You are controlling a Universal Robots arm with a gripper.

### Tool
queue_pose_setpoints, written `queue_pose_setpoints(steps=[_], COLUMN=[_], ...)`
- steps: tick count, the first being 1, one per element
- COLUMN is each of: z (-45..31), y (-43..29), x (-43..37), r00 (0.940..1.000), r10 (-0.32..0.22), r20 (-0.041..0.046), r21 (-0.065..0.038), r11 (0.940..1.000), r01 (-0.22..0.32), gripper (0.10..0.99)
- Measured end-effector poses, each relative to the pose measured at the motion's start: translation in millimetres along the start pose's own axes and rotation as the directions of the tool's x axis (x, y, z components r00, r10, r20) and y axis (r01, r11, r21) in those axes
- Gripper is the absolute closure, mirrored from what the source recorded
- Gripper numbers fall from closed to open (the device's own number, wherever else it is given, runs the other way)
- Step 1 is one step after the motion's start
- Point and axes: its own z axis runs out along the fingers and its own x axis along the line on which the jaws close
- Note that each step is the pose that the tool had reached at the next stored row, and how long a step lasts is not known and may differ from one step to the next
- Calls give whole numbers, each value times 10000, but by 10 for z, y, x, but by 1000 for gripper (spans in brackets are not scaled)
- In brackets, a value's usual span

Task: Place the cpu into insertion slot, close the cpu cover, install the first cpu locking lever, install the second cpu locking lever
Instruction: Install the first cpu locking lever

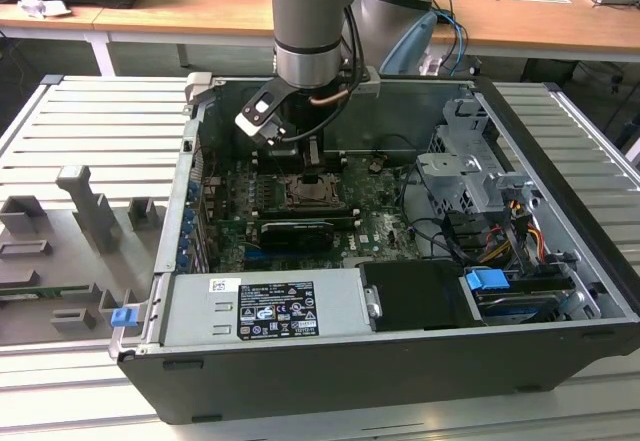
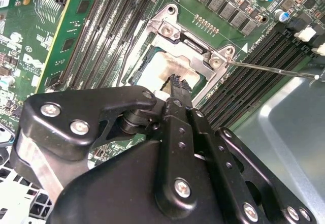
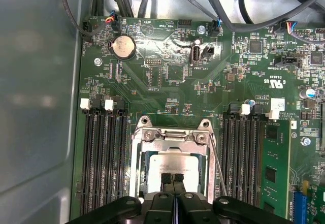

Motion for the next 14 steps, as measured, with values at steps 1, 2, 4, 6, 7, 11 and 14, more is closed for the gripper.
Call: queue_pose_setpoints(steps=[1,2,4,6,7,11,14], z=[-3,-5,-9,-13,-14,-25,-30], y=[0,0,4,3,3,4,5], x=[0,0,0,0,0,0,0], r00=[10000,10000,10000,10000,10000,10000,10000], r10=[0,-1,-1,0,0,0,0], r20=[1,1,-2,0,0,1,0], r21=[1,1,-1,1,1,1,0], r11=[10000,10000,10000,10000,10000,10000,10000], r01=[0,1,1,0,0,0,0], gripper=[980,980,980,980,980,980,980])
